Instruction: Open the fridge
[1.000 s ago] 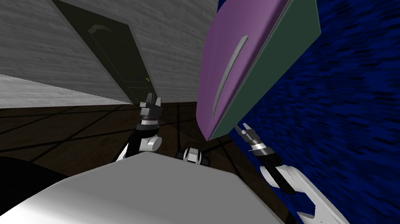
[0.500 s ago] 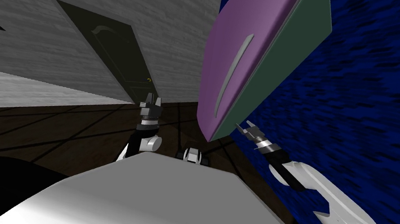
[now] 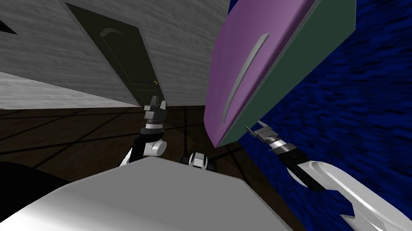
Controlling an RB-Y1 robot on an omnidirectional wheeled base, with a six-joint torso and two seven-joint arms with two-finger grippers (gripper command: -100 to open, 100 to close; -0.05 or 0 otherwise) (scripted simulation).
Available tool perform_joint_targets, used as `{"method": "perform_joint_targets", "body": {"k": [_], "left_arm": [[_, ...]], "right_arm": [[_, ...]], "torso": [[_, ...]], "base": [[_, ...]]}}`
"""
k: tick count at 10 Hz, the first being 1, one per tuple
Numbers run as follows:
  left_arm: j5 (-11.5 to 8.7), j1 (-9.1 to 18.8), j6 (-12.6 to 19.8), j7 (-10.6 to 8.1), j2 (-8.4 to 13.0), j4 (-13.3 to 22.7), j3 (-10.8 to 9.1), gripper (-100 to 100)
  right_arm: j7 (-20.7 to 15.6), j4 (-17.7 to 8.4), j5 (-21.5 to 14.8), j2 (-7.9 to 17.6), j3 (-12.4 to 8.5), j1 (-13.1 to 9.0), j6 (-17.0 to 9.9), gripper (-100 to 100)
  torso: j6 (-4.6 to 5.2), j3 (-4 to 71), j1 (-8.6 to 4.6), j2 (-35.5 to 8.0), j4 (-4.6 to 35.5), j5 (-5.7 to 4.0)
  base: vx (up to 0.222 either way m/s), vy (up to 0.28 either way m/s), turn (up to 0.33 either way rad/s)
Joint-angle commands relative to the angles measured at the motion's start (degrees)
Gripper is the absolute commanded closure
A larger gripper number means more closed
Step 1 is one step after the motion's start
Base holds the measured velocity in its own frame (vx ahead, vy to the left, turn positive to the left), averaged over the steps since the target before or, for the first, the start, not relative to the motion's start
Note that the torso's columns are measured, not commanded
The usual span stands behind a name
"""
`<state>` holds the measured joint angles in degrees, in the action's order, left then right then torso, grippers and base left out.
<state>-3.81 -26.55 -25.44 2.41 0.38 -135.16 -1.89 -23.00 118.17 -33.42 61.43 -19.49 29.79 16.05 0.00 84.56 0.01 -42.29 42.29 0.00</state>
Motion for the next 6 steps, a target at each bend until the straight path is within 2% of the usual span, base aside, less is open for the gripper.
{"method": "perform_joint_targets", "body": {"k": [1, 2, 3, 4, 5, 6], "left_arm": [[0.0, 0.0, 0.0, 0.0, 0.0, 0.0, 0.0, 0], [0.0, 0.0, 0.0, 0.0, 0.0, 0.0, 0.0, 0], [0.0, 0.0, 0.0, 0.0, 0.0, 0.0, 0.0, 0], [0.0, 0.0, 0.0, 0.0, 0.0, 0.0, 0.0, 0], [0.0, 0.0, 0.0, 0.0, 0.0, 0.0, 0.0, 0], [0.0, 0.0, 0.0, 0.0, 0.0, 0.0, 0.0, 0]], "right_arm": [[-2.5, -0.9, -2.7, 4.6, -2.1, 0.0, -1.2, -100], [-2.5, -0.9, -2.7, 6.1, -2.1, 0.0, -1.2, -100], [-2.5, -0.9, -2.7, 6.5, -2.1, 0.0, -1.2, -100], [-4.2, -1.9, -4.4, 8.7, -3.5, -0.3, -1.7, -100], [-4.2, -1.9, -4.4, 9.9, -3.5, -0.3, -1.7, -100], [-5.9, -3.0, -6.2, 12.1, -4.8, -0.5, -2.2, -100]], "torso": [[0.01, 0.0, -0.02, 0.0, 0.0, 0.0], [0.0, 0.0, 0.01, 0.0, 0.0, 0.0], [0.01, 0.0, -0.02, 0.0, 0.0, 0.0], [0.01, 0.0, -0.08, -0.1, 0.0, -0.03], [-0.01, 0.0, -0.01, 0.0, 0.0, -0.01], [0.01, 0.0, 0.01, 0.0, 0.0, 0.01]], "base": [[0.037, 0.033, 0.044], [0.028, 0.025, 0.024], [0.012, 0.006, 0.002], [0.023, 0.022, 0.047], [0.027, 0.021, 0.027], [0.032, 0.024, 0.048]]}}
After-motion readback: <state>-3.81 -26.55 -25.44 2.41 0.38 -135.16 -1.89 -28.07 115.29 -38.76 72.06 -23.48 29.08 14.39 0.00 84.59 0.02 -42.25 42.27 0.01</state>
